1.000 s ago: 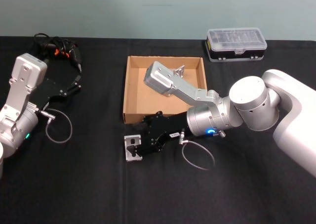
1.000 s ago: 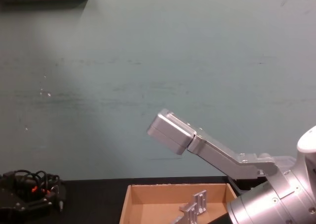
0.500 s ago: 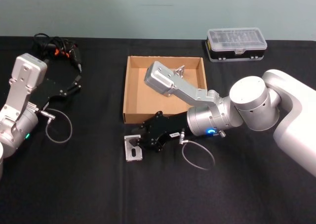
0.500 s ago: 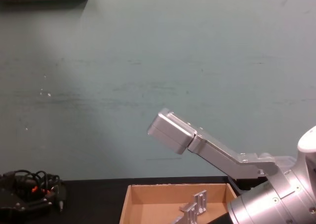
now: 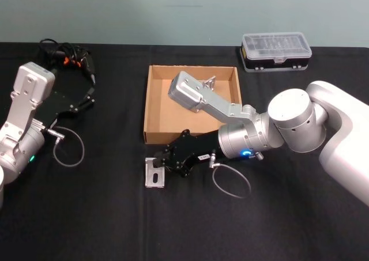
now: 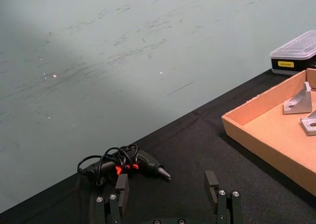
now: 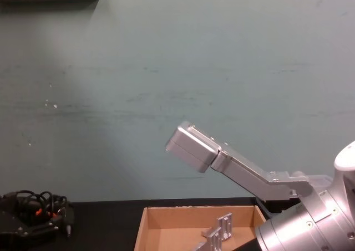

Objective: Use one hand to pick up the angle iron from the table and place it into the box.

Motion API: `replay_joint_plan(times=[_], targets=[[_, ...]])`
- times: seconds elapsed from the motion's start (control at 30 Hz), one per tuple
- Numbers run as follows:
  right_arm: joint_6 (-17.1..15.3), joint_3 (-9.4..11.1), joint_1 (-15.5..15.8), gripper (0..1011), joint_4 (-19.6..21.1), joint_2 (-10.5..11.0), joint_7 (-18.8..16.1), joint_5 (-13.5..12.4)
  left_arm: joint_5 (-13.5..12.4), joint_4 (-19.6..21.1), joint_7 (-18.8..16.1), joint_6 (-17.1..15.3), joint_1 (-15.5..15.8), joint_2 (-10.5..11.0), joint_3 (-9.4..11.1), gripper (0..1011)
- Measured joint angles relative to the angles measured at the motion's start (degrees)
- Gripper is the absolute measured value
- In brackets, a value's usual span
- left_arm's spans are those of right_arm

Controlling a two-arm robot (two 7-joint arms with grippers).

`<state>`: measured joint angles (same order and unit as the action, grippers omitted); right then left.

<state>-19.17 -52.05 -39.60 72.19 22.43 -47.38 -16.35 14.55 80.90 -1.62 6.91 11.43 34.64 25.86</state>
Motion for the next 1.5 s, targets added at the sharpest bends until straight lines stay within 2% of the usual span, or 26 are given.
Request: replay_joint_plan(times=[0.23, 0.43, 0.63, 0.73, 1.07, 1.2, 1.5], targets=[[0.0, 0.0, 0.0, 69, 0.0, 0.0, 0.0, 0.0, 0.0, 0.0, 0.0, 0.0, 0.0, 0.0, 0.0, 1000], [0.85, 1.72, 0.95, 69, 1.53, 0.43, 0.56, -1.68, 0.0, 0.0, 0.0, 0.0, 0.0, 0.0, 0.0, 1000], [1.08, 4.45, 1.9, 69, 3.95, 0.71, 2.41, -4.34, 0.0, 0.0, 0.0, 0.0, 0.0, 0.0, 0.0, 1000], [0.74, 6.54, 2.13, 69, 4.57, 0.31, 5.16, -5.84, 0.0, 0.0, 0.0, 0.0, 0.0, 0.0, 0.0, 1000], [-0.13, 12.04, 0.84, 69, 2.67, -1.78, 12.75, -7.9, 0.0, 0.0, 0.0, 0.0, 0.0, 0.0, 0.0, 1000], [-0.58, 12.99, 0.08, 69, 1.69, -2.11, 14.84, -7.54, 0.0, 0.0, 0.0, 0.0, 0.0, 0.0, 0.0, 1000], [-1.99, 13.12, -0.79, 69, -0.84, -2.68, 16.87, -5.0, 0.0, 0.0, 0.0, 0.0, 0.0, 0.0, 0.0, 1000]])
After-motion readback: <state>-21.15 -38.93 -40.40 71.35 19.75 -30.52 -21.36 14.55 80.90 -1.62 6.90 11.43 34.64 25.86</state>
